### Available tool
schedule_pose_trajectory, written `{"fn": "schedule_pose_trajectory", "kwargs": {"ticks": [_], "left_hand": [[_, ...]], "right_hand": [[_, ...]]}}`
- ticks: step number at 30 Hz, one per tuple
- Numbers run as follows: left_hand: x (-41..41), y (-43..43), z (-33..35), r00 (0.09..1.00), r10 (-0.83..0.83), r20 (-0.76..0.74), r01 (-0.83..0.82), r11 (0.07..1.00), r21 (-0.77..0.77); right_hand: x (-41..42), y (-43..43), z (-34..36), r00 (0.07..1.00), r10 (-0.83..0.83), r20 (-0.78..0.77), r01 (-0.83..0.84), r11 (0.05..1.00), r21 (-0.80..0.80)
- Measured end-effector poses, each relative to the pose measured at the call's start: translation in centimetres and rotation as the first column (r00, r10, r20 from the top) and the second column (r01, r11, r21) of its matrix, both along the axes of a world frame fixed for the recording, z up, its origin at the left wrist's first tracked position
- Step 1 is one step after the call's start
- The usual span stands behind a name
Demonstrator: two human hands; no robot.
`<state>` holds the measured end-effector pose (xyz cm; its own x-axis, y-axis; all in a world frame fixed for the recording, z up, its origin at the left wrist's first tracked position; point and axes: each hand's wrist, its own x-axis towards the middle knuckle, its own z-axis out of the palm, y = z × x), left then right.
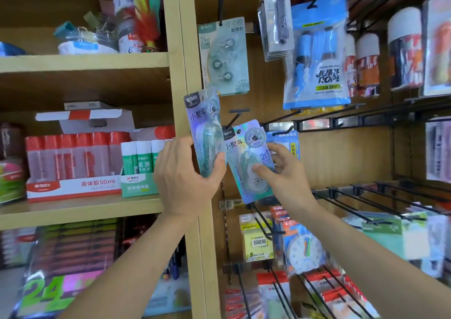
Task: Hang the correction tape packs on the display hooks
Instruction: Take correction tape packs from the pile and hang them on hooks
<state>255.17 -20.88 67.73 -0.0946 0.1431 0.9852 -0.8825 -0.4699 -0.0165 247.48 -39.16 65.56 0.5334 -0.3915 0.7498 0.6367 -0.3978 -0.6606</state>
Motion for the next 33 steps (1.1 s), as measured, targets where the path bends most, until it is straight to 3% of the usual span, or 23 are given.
{"fn": "schedule_pose_trajectory", "kwargs": {"ticks": [8,18,25,29,33], "left_hand": [[0.1,0.0,-0.1,1.000,-0.001,-0.030,0.001,1.000,0.003],[-0.1,-0.1,-0.4,0.995,-0.084,-0.062,0.079,0.994,-0.077],[0.3,-0.2,-0.4,0.998,-0.055,-0.019,0.054,0.997,-0.057],[0.3,-0.2,-0.3,0.999,-0.044,-0.004,0.044,0.998,-0.038],[0.1,0.0,-0.3,1.000,-0.027,-0.001,0.027,0.999,-0.023]], "right_hand": [[2.0,-1.4,0.5,0.960,-0.274,-0.065,0.260,0.950,-0.172],[6.3,-2.5,3.0,0.751,-0.649,-0.121,0.570,0.730,-0.378],[7.4,-2.2,3.7,0.643,-0.756,-0.120,0.578,0.582,-0.572],[7.5,-2.5,3.8,0.671,-0.729,-0.138,0.559,0.618,-0.552],[5.2,-2.4,2.9,0.786,-0.613,-0.075,0.560,0.759,-0.333]]}}
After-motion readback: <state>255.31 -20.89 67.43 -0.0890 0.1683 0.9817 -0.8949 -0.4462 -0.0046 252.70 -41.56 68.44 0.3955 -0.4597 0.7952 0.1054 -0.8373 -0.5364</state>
